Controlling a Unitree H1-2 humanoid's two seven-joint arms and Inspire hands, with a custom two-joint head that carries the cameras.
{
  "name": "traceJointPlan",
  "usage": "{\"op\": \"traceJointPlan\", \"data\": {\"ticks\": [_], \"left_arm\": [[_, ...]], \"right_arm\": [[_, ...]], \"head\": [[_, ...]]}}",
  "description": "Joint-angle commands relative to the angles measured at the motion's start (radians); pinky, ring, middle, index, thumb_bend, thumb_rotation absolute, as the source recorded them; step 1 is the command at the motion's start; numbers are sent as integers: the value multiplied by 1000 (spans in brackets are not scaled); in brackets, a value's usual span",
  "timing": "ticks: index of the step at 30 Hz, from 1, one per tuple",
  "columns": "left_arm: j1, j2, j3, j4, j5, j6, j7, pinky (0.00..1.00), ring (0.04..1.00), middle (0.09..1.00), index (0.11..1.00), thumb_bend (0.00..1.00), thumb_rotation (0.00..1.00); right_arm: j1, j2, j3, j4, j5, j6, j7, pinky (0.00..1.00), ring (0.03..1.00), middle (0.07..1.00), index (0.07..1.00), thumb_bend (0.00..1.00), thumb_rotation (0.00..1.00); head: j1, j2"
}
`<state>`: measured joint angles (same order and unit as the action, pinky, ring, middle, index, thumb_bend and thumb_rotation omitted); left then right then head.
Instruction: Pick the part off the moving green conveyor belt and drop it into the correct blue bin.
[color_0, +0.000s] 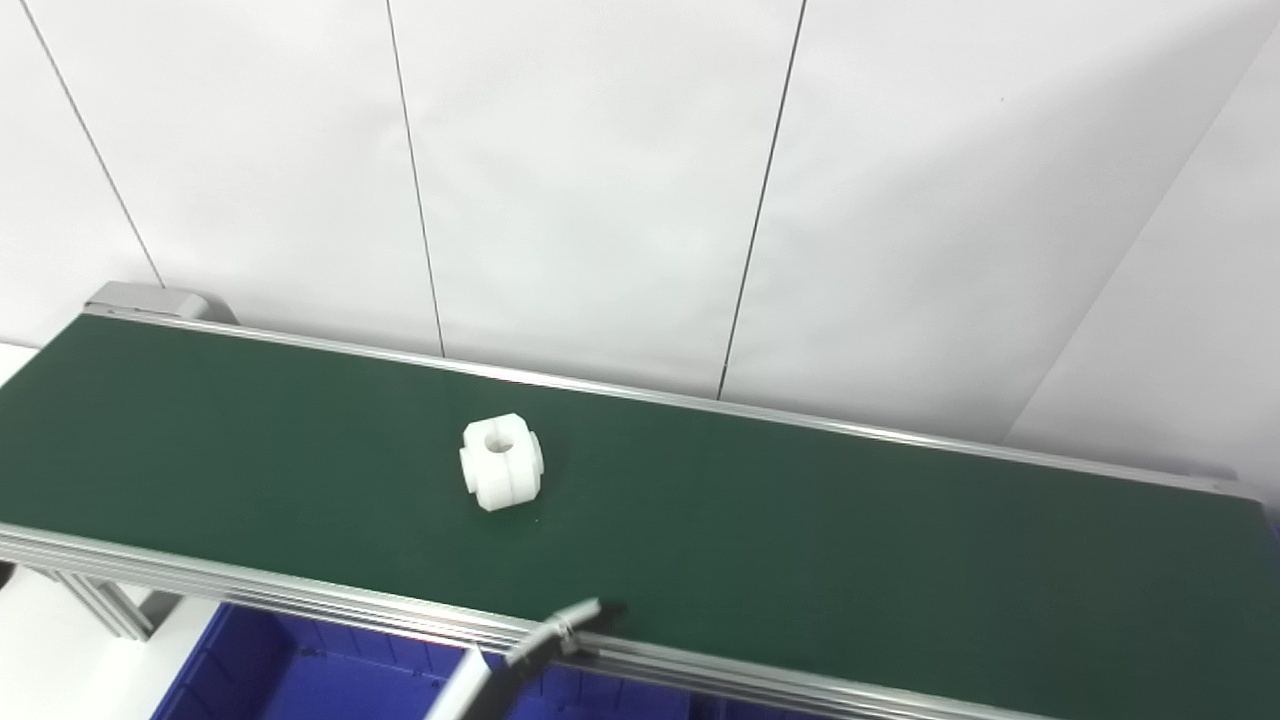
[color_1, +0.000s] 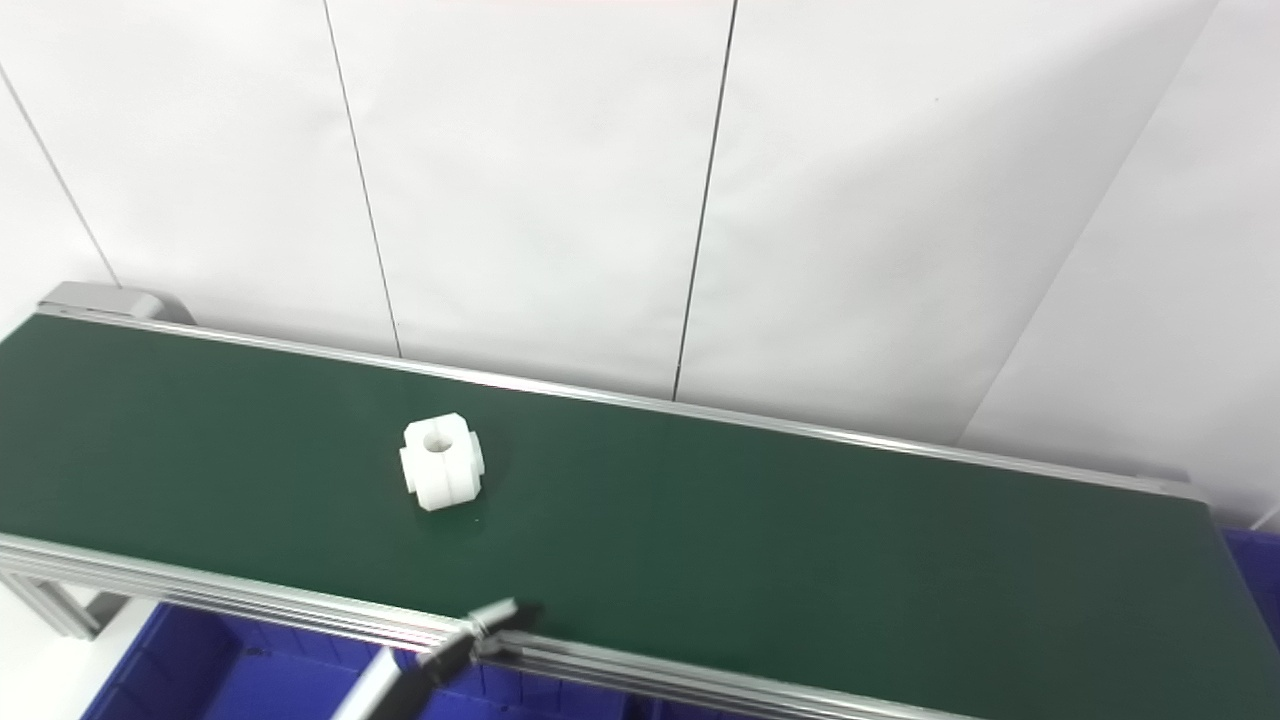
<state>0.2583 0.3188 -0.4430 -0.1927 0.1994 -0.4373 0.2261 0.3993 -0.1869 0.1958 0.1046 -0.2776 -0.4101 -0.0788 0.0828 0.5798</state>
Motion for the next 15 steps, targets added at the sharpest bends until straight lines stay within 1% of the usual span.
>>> {"op": "traceJointPlan", "data": {"ticks": [1, 2, 3, 4, 5, 6, 7, 9, 10, 11, 12, 13, 14, 15], "left_arm": [[-17, 6, 39, -59, -22, -30, -34, 753, 846, 874, 858, 900, 292], [-21, 8, 56, -76, -30, -25, -58, 756, 848, 875, 860, 898, 297], [-27, 12, 72, -96, -43, -13, -82, 770, 856, 884, 873, 887, 313], [-30, 12, 85, -109, -53, -3, -103, 788, 864, 890, 883, 875, 319], [-41, 17, 103, -131, -67, 19, -124, 794, 867, 892, 887, 871, 321], [-55, 18, 121, -147, -80, 36, -142, 807, 876, 896, 891, 854, 309], [-67, 17, 140, -158, -85, 51, -159, 809, 879, 897, 891, 844, 295], [-94, 10, 178, -179, -69, 83, -181, 784, 872, 895, 891, 813, 307], [-109, 6, 197, -188, -57, 102, -192, 781, 870, 894, 890, 810, 307], [-125, 2, 214, -196, -44, 121, -202, 773, 867, 892, 889, 801, 309], [-147, -3, 232, -205, -31, 157, -212, 761, 864, 890, 888, 795, 314], [-160, -8, 244, -212, -23, 184, -220, 756, 864, 889, 883, 797, 313], [-186, -10, 256, -221, -13, 222, -233, 753, 864, 889, 881, 798, 313], [-211, -10, 268, -228, -5, 260, -247, 762, 867, 893, 884, 786, 301]], "right_arm": [[-4, 6, -8, -40, 5, -57, -11, 701, 795, 828, 880, 928, 283], [-4, 7, -9, -45, 5, -55, -9, 701, 794, 828, 880, 928, 283], [-6, 8, -10, -49, 4, -53, -7, 703, 796, 829, 882, 926, 285], [-7, 9, -11, -53, 4, -52, -5, 704, 795, 829, 885, 923, 286], [-7, 10, -12, -59, 5, -47, -1, 704, 795, 830, 886, 922, 287], [-7, 11, -13, -66, 4, -40, 2, 714, 798, 832, 889, 916, 290], [-7, 11, -14, -72, 5, -36, 6, 724, 800, 837, 893, 909, 302], [-8, 13, -14, -79, 9, -35, 10, 737, 804, 837, 897, 896, 307], [-8, 15, -14, -86, 7, -30, 12, 738, 804, 837, 897, 895, 306], [-6, 16, -14, -94, 3, -22, 14, 741, 802, 837, 898, 891, 308], [-5, 18, -14, -101, 0, -16, 16, 746, 801, 839, 899, 887, 313], [-5, 19, -14, -106, -2, -11, 18, 749, 801, 841, 900, 884, 320], [-5, 22, -13, -111, -1, -9, 18, 750, 801, 843, 901, 883, 323], [-4, 25, -13, -117, 1, -5, 19, 753, 802, 843, 902, 877, 322]], "head": [[-2, 22], [-2, 22], [-6, 42], [-6, 46], [-7, 72], [-12, 86], [-12, 86], [-17, 104], [-20, 119], [-20, 119], [-21, 128], [-21, 128], [-23, 145], [-23, 152]]}}
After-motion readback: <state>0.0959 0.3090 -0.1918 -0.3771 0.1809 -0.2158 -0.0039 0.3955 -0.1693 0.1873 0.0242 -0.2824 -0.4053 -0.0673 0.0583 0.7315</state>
